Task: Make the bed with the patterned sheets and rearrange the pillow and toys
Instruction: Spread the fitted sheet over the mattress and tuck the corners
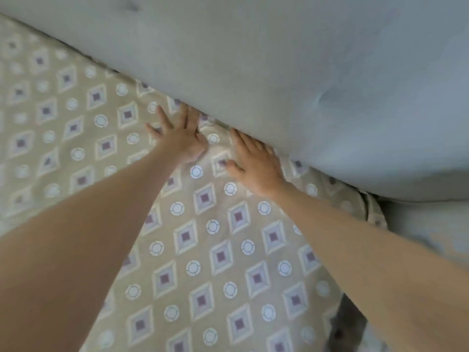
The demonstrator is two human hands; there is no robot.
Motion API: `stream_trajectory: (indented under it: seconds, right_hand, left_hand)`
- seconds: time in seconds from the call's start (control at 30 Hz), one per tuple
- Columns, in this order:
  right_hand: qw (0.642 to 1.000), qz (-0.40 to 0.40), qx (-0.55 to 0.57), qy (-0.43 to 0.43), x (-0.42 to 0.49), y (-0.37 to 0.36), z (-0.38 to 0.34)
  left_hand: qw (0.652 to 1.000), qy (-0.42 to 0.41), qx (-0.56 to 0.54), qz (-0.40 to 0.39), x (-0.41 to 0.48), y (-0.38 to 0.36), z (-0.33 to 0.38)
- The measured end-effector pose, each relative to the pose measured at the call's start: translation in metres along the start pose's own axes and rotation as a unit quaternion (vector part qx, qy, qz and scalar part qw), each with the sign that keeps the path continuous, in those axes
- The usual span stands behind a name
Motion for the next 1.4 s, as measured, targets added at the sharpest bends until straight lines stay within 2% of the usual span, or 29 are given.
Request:
stream_trajectory:
  seconds: [0.07, 0.23, 0.37, 0.47, 0.6, 0.63, 0.7, 0.73, 0.77, 0.8, 0.87, 1.0, 1.1, 1.23, 1.4]
  right_hand:
    - [0.998, 0.048, -0.010, -0.025, -0.037, -0.002, 0.027]
    - [0.977, 0.110, -0.022, -0.182, -0.123, -0.013, 0.091]
    - [0.932, 0.131, -0.001, -0.339, -0.167, -0.019, 0.113]
    - [0.855, 0.120, 0.145, -0.483, -0.185, -0.032, 0.135]
    - [0.801, 0.020, 0.244, -0.547, -0.183, -0.051, 0.168]
    - [0.765, -0.016, 0.306, -0.567, -0.182, -0.060, 0.177]
    - [0.626, -0.061, 0.491, -0.603, -0.183, -0.074, 0.182]
    - [0.579, -0.068, 0.543, -0.605, -0.186, -0.077, 0.181]
    - [0.574, -0.073, 0.541, -0.610, -0.188, -0.080, 0.182]
    - [0.591, -0.075, 0.512, -0.619, -0.191, -0.080, 0.183]
    - [0.674, -0.090, 0.375, -0.631, -0.199, -0.071, 0.184]
    - [0.770, -0.017, 0.262, -0.581, -0.197, -0.034, 0.163]
    - [0.796, 0.023, 0.248, -0.551, -0.200, -0.001, 0.149]
    - [0.841, 0.002, 0.271, -0.468, -0.208, 0.057, 0.118]
    - [0.841, 0.026, 0.374, -0.390, -0.235, 0.140, 0.087]
  left_hand:
    - [1.000, -0.018, 0.002, 0.023, -0.013, -0.013, 0.008]
    - [0.996, -0.067, -0.035, 0.038, -0.051, -0.052, 0.045]
    - [0.991, -0.129, -0.028, 0.033, -0.085, -0.088, 0.091]
    - [0.984, -0.177, -0.014, 0.019, -0.100, -0.108, 0.119]
    - [0.986, -0.165, -0.002, 0.004, -0.099, -0.117, 0.129]
    - [0.987, -0.158, 0.002, 0.001, -0.098, -0.118, 0.128]
    - [0.989, -0.149, 0.005, -0.010, -0.096, -0.117, 0.127]
    - [0.989, -0.147, 0.007, -0.016, -0.096, -0.115, 0.127]
    - [0.989, -0.144, 0.010, -0.023, -0.097, -0.114, 0.128]
    - [0.990, -0.139, 0.014, -0.027, -0.099, -0.112, 0.129]
    - [0.990, -0.139, 0.010, -0.029, -0.107, -0.109, 0.136]
    - [0.983, -0.177, -0.039, -0.012, -0.131, -0.089, 0.145]
    - [0.981, -0.177, -0.080, 0.012, -0.155, -0.064, 0.140]
    - [0.975, -0.116, -0.177, 0.070, -0.205, -0.006, 0.131]
    - [0.940, -0.078, -0.320, 0.084, -0.278, 0.064, 0.121]
Point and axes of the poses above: each hand's wrist, its own x-axis towards the middle knuckle, its own y-axis out of the back of the hand, z = x × y, the point moved 6 cm from there along x, towards the middle knuckle, and after that the axes turned 13 degrees about -x, right-handed, at the moved point
